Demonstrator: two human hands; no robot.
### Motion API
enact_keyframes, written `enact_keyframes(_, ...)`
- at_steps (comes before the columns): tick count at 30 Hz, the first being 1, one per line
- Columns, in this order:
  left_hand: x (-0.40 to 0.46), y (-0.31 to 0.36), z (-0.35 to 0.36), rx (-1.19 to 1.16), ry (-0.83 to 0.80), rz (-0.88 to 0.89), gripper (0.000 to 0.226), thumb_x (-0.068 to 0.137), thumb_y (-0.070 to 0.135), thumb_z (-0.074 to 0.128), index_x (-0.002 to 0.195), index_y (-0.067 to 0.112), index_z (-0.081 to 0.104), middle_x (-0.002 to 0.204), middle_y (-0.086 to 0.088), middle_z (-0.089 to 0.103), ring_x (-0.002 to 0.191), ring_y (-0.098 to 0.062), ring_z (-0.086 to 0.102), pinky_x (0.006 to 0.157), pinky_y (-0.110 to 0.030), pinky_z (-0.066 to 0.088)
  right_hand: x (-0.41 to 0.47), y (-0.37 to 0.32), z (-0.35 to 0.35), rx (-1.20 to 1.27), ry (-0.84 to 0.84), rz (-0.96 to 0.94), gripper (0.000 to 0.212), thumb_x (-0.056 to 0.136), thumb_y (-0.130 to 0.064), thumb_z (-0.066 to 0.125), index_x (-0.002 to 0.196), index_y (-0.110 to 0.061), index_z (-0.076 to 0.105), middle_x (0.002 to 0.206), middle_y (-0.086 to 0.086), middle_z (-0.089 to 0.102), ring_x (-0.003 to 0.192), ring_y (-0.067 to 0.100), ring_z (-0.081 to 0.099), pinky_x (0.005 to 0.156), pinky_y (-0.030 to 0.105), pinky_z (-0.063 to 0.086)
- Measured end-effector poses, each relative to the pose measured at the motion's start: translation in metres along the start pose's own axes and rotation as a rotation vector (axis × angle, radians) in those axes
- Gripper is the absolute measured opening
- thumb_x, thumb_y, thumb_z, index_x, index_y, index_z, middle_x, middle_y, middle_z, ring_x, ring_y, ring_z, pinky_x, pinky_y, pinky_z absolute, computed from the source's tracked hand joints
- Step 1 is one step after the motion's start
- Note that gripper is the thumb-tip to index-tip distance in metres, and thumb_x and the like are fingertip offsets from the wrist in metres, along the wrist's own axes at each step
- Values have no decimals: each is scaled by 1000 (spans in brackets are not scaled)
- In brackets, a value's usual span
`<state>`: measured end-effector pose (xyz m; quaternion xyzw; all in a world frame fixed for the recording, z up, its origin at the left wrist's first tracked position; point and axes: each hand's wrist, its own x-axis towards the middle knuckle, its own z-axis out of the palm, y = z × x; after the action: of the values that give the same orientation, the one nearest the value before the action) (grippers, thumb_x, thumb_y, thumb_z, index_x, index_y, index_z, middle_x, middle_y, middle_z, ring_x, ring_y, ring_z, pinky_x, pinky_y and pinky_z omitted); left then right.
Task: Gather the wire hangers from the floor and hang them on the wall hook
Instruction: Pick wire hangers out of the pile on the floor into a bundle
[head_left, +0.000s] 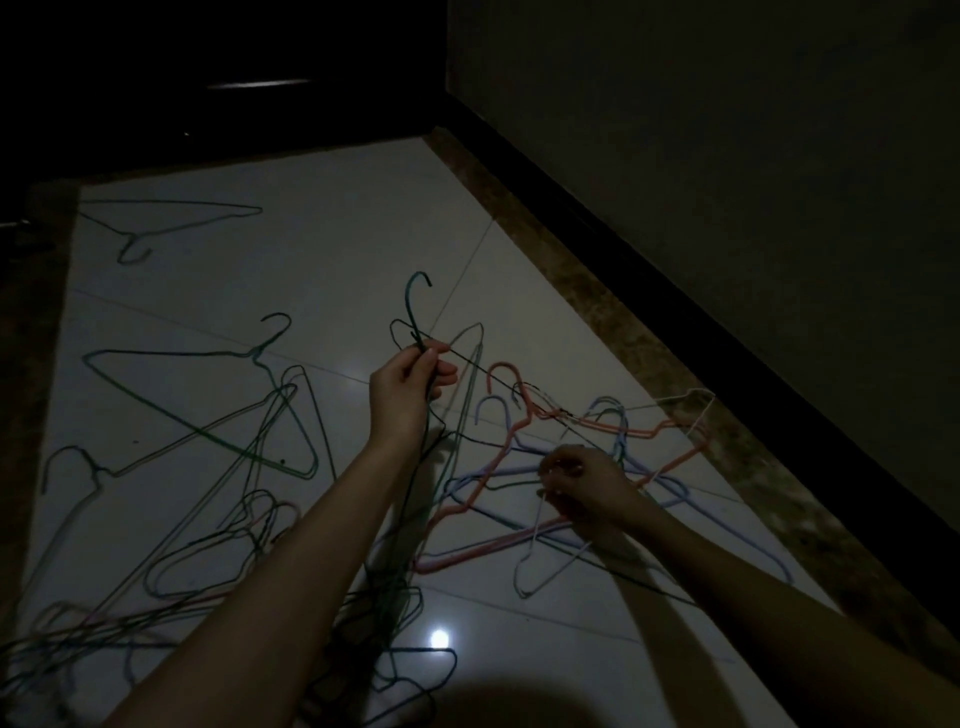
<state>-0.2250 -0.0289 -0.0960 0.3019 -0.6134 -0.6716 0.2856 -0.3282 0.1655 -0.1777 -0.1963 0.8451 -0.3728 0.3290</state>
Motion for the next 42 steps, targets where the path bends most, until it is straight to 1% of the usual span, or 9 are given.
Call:
enact_keyframes(3,1,-1,2,-14,-10,-7,20,99,9,42,96,10,61,75,-2,60,65,1,61,61,-10,45,9,-8,-3,-41,80,-36,21,88,-10,62,108,-4,60,85,1,59,65,-1,55,48,3,41)
enact_keyframes(7,6,0,4,-61,16,-25,19,99,8,41,96,8,60,76,-3,59,69,-6,58,59,-10,45,25,-22,-7,52,131,-29,28,89,2,57,116,4,53,96,11,51,70,7,55,51,6,44)
enact_keyframes(8,7,0,4,-68,23,-27,19,99,8,41,97,7,60,76,-3,58,69,-7,58,59,-10,44,32,-25,-9,47,156,-36,29,88,1,58,117,3,53,99,11,52,77,14,59,62,11,50)
enact_keyframes(10,9,0,5,-74,27,-30,19,99,8,41,99,6,60,76,-3,58,71,-9,57,60,-10,44,44,-29,-10,61,148,-36,36,86,-2,62,121,1,52,115,16,55,99,29,60,86,36,54)
enact_keyframes(12,10,-1,4,-73,20,-27,18,99,8,42,99,7,60,76,-3,59,71,-10,58,60,-12,45,52,-31,-9,55,112,6,44,86,-4,64,127,0,49,126,22,54,107,34,58,89,50,52)
enact_keyframes(17,17,-4,-2,-71,31,-22,19,98,12,44,94,15,62,77,0,61,70,-2,60,63,-10,47,72,-36,3,-126,151,9,43,85,-15,66,123,2,54,122,18,59,111,32,56,97,39,45)
enact_keyframes(29,17,-3,-6,-57,34,-16,18,98,11,44,98,13,62,77,0,60,74,-8,60,63,-10,46,81,-33,17,-320,212,32,35,80,-34,69,103,-13,54,103,10,62,89,25,59,75,34,48)
enact_keyframes(35,16,1,-9,-65,30,-16,18,99,10,43,103,8,61,77,-2,59,73,-8,58,61,-10,45,74,-31,17,-486,161,-69,48,86,-26,60,132,-21,47,126,8,59,111,27,56,84,31,44)
enact_keyframes(42,16,0,-10,-59,37,-21,18,99,10,43,99,11,62,77,-2,60,73,-8,59,62,-11,45,74,-40,13,-598,121,-115,85,81,-24,65,148,-35,15,132,10,55,113,30,55,84,33,45)
